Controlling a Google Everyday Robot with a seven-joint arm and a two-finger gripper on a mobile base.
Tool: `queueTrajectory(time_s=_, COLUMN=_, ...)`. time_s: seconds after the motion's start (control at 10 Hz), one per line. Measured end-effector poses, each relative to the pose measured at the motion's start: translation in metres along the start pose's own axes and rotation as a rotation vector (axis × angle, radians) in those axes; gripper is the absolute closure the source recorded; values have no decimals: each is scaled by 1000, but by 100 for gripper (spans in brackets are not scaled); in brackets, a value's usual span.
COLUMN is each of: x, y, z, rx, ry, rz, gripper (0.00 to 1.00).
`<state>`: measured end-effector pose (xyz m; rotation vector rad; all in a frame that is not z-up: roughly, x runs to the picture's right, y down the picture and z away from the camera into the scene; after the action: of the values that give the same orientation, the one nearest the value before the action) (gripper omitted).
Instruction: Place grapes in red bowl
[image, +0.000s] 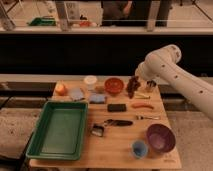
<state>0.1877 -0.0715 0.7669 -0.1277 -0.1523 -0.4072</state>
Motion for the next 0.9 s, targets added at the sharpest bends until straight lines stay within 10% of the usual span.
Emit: queueTrajectory(time_s=0.9, x=-5, y=-38, z=10, rx=100, ry=-35, rz=11, gripper=98)
